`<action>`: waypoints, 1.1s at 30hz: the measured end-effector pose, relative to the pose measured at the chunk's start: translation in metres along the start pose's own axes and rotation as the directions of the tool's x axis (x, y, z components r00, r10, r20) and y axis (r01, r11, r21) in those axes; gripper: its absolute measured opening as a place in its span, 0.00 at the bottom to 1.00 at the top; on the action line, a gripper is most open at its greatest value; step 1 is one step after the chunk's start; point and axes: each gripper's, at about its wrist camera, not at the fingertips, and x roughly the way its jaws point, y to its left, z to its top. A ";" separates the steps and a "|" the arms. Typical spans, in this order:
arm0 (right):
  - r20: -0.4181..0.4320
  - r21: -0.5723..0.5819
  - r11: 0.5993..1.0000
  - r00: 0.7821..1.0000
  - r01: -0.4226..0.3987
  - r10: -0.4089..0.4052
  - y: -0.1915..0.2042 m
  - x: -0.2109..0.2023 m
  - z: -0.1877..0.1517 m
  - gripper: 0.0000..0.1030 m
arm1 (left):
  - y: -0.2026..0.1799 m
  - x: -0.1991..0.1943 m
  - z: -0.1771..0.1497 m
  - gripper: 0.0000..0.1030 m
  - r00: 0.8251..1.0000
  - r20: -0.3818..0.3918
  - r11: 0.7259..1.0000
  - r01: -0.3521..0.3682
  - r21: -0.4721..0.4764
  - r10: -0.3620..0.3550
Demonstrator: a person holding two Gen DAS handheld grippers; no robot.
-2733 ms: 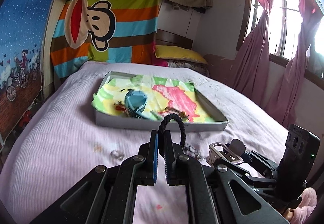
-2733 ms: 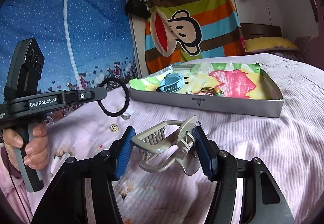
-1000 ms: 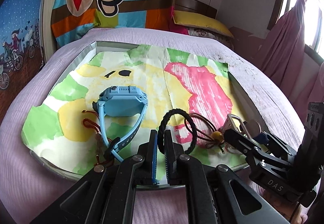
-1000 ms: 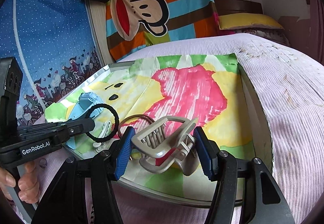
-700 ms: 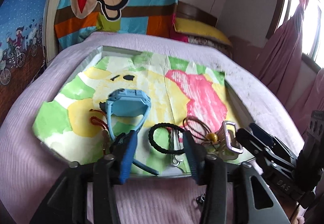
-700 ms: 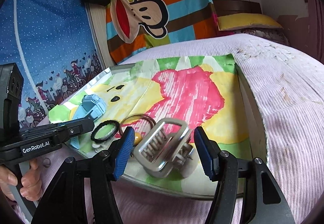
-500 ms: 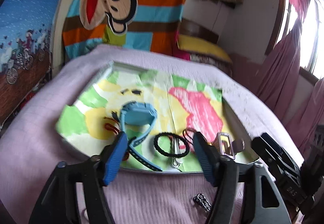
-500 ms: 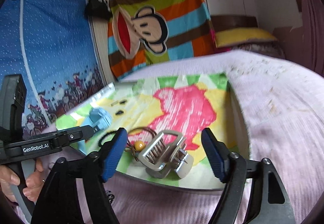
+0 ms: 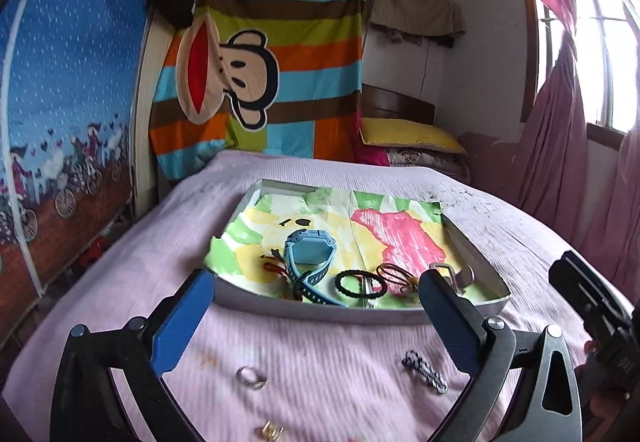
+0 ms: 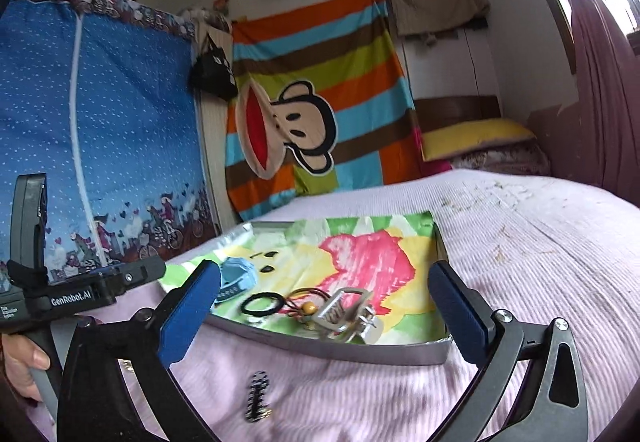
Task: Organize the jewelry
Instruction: 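Withdraw both tools from the tray toward the items left on the bed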
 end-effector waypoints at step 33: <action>-0.020 -0.085 0.996 1.000 0.014 -0.015 0.038 -0.077 -0.044 0.99 | 0.044 -0.057 -0.060 1.00 0.997 -0.049 0.997 -0.059 0.052 0.061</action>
